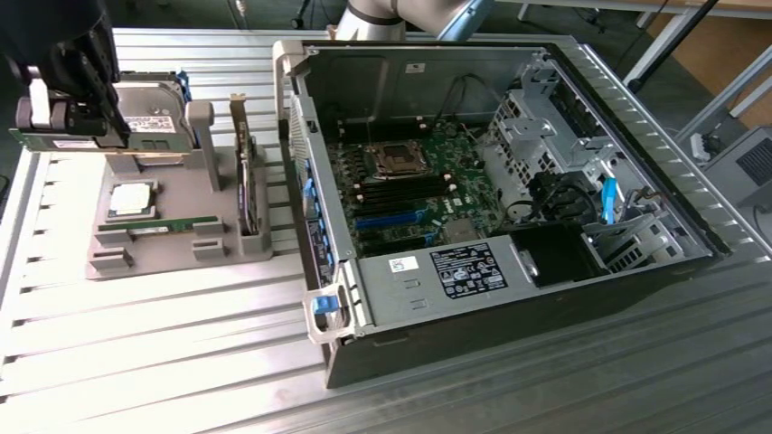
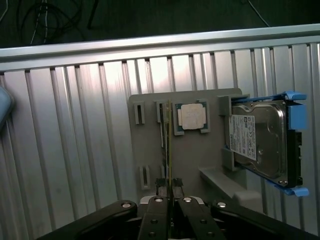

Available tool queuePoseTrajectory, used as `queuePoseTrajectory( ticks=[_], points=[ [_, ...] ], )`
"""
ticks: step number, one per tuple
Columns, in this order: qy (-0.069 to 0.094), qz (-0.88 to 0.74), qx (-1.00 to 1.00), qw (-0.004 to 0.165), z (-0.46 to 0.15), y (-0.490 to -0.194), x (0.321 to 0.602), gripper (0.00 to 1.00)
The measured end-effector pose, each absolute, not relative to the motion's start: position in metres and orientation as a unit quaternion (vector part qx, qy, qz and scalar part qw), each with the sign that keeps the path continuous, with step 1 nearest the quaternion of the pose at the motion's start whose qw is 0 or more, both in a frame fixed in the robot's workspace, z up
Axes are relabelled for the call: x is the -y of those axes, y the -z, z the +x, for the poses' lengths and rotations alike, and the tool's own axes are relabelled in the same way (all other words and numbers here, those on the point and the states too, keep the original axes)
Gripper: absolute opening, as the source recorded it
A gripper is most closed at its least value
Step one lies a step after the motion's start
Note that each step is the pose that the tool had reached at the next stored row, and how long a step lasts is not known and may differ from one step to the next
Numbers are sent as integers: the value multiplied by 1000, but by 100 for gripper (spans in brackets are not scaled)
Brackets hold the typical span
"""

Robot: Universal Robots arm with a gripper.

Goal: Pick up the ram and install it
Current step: 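Pick up the ram and move it above insertion slot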

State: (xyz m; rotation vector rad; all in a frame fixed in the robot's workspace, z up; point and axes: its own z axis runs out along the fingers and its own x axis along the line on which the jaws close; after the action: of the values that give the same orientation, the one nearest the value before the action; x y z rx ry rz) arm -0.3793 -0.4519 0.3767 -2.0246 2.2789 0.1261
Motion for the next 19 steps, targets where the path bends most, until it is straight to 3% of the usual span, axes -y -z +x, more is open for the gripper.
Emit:
queuePoseTrajectory(
  ticks=[4,13,14,19],
  points=[
    [-41,-679,-732,43,-379,-380,452,13],
    [-22,-707,-706,23,-379,-380,452,13],
    [-15,-722,-691,15,-379,-387,452,13],
    [-16,-723,-691,15,-379,-403,452,13]
  ],
)
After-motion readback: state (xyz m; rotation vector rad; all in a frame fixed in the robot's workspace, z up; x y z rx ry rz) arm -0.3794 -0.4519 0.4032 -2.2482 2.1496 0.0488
